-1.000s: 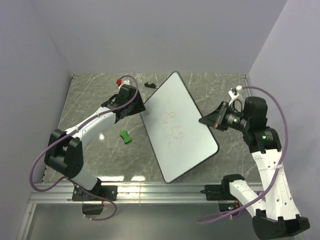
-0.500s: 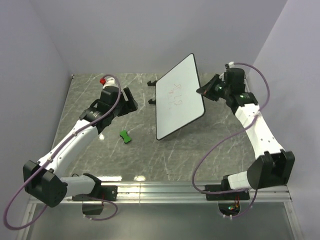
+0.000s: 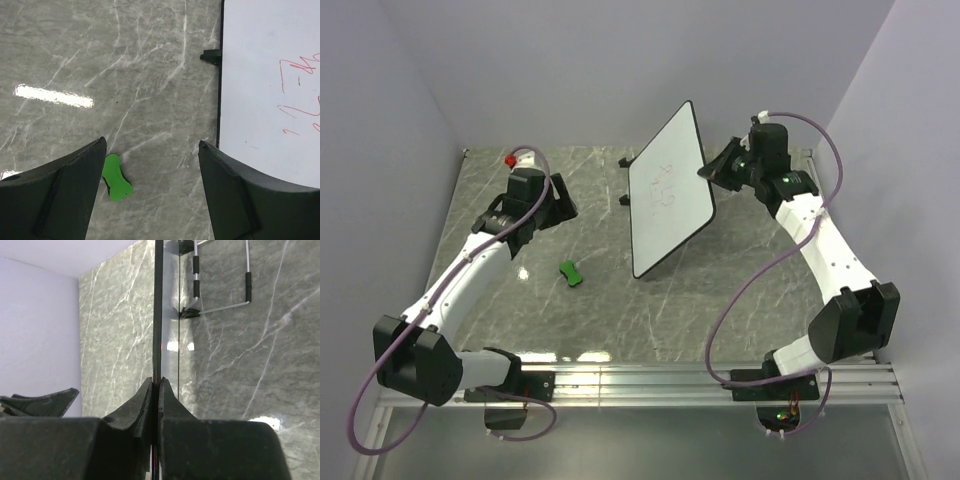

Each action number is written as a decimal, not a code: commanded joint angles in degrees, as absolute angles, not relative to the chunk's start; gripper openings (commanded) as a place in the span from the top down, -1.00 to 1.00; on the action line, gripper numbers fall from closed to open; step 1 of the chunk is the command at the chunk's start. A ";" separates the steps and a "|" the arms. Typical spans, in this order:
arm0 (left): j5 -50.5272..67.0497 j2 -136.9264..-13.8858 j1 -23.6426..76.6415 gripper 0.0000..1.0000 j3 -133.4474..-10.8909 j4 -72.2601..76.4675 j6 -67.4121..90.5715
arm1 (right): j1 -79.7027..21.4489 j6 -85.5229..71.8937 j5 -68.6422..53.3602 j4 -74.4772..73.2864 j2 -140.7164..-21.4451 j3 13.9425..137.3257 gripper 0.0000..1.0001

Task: Erase the whiteboard

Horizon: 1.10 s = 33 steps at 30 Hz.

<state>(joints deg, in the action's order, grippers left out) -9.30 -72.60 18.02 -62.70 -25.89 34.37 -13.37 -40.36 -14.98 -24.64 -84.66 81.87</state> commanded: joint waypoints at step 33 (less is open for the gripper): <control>-5.10 -84.54 16.88 -0.72 -71.63 -21.27 29.09 | -10.46 -42.01 -15.90 -1.84 -95.71 95.97 1.00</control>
<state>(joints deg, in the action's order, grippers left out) -6.24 -82.85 17.32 -68.79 -23.33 30.74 -10.92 -38.81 -13.93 -15.16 -96.55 89.97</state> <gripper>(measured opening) 0.850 0.062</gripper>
